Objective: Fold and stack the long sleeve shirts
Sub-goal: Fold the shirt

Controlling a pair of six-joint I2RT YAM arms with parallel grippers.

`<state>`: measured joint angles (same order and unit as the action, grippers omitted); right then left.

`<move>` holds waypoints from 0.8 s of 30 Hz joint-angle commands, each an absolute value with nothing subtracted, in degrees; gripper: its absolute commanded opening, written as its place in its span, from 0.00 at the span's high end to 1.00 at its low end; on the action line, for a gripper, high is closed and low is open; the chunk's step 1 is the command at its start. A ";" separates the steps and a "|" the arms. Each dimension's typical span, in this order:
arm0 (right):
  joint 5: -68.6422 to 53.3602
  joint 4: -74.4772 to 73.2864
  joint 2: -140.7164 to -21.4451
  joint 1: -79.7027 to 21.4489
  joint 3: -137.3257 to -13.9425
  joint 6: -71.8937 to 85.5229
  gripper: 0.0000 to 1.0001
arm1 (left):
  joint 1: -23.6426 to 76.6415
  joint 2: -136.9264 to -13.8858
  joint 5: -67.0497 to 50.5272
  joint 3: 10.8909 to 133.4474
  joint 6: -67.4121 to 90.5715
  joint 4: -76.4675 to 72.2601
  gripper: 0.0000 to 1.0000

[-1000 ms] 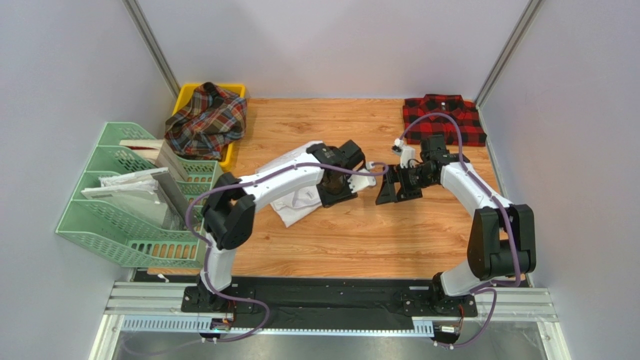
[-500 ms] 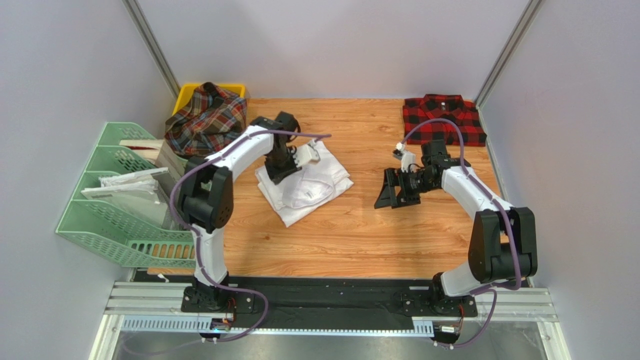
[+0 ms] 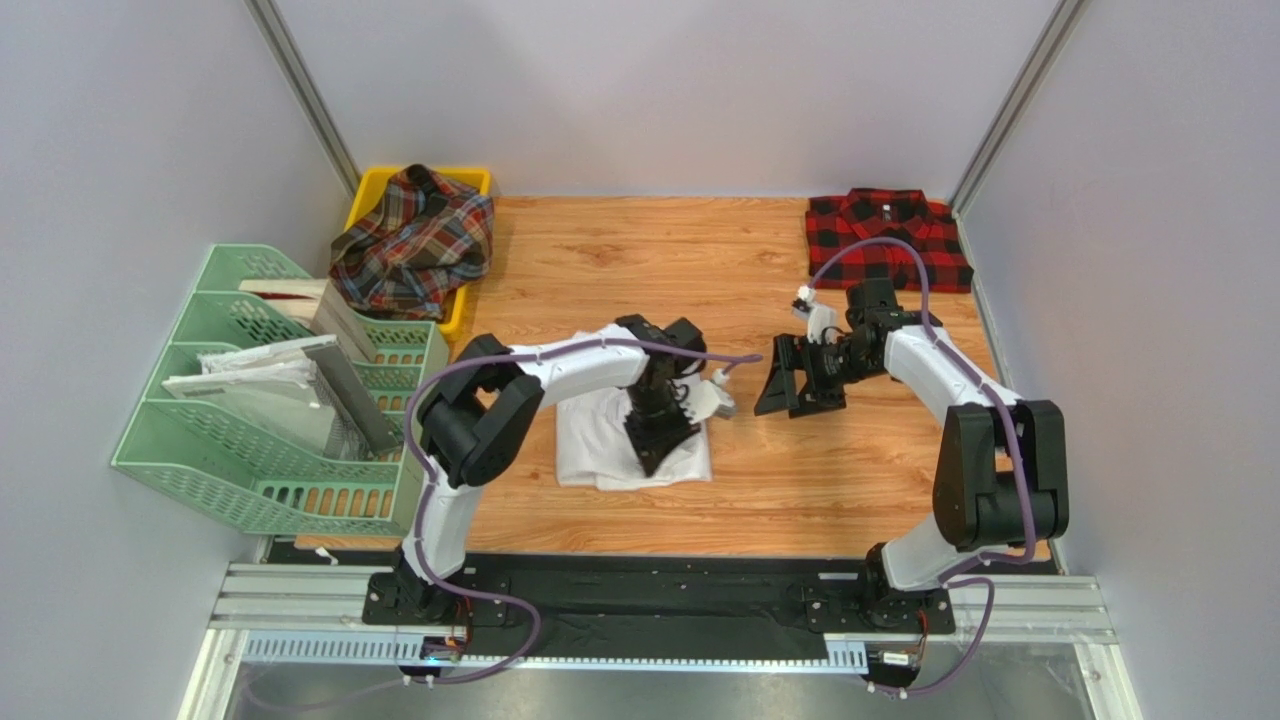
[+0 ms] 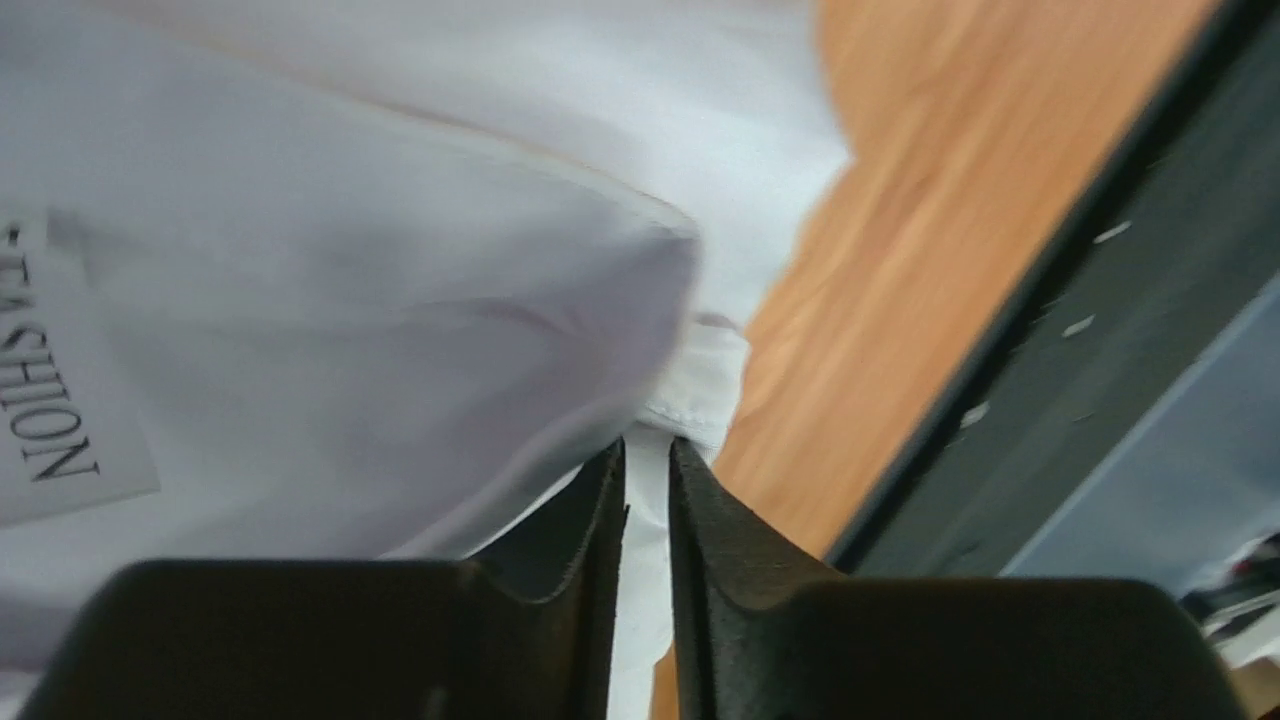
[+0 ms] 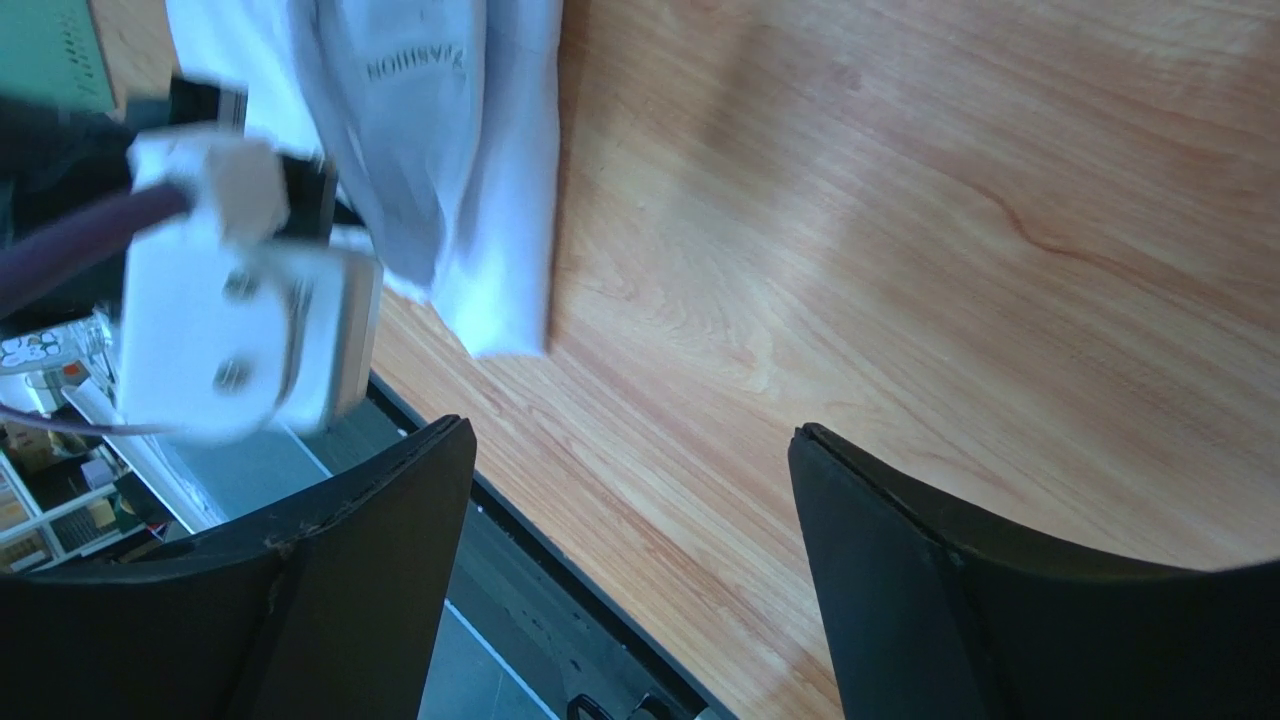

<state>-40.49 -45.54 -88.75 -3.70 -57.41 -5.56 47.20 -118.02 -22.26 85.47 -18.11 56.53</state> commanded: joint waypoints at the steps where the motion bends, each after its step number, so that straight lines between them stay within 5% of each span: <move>1: -37.54 -46.14 -90.52 -2.64 -61.08 -5.27 0.18 | 46.15 -113.85 -35.93 91.31 4.64 44.23 0.73; 5: -35.33 -48.07 -90.62 -2.37 -61.61 -6.77 0.23 | 40.00 -103.82 -36.66 86.59 7.83 36.04 0.64; 11: -41.12 -47.20 -92.63 -3.60 -57.75 -5.19 0.48 | 35.33 -100.46 -29.44 82.02 -13.78 48.23 0.69; 14: -43.67 -45.09 -94.04 -5.88 -55.55 -4.40 0.51 | 35.33 -99.23 -30.32 76.23 -18.10 48.34 0.68; 24: -43.34 -41.67 -107.22 -15.29 -59.06 -3.43 0.67 | 35.33 -103.88 -30.93 69.35 -10.04 42.63 0.72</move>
